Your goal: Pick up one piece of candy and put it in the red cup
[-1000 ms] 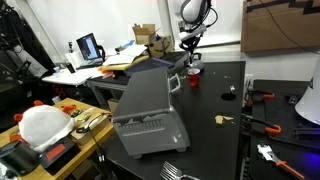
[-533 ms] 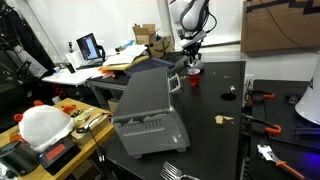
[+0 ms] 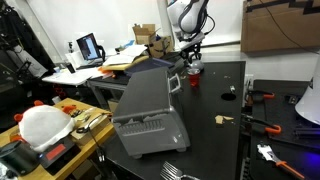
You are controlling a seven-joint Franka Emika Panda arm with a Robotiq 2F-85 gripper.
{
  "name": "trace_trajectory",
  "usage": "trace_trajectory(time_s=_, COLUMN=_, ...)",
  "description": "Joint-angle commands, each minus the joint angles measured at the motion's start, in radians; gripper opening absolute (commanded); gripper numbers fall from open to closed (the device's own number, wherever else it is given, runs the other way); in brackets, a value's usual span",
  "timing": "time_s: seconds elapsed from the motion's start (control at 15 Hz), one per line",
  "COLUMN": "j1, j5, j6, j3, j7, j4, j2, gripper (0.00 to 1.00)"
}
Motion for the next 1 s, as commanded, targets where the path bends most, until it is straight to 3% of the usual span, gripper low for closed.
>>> trace_trajectory(time_s=0.0, j1=0.027, j5=0.032, j6=-0.035, j3=0.011, j7=-0.006, j4=-0.013, j2=-0.046, gripper=0.85)
trace_trajectory(time_s=0.13, j1=0.041, j5=0.031, j6=-0.048, j3=0.025, j7=-0.024, j4=-0.022, j2=-0.073, gripper=0.99)
trace_trajectory(time_s=0.2, j1=0.048, j5=0.029, j6=-0.059, j3=0.034, j7=-0.034, j4=-0.024, j2=-0.087, gripper=1.0)
trace_trajectory(time_s=0.93, j1=0.073, j5=0.016, j6=-0.176, j3=0.141, j7=-0.169, j4=-0.044, j2=-0.243, gripper=1.0)
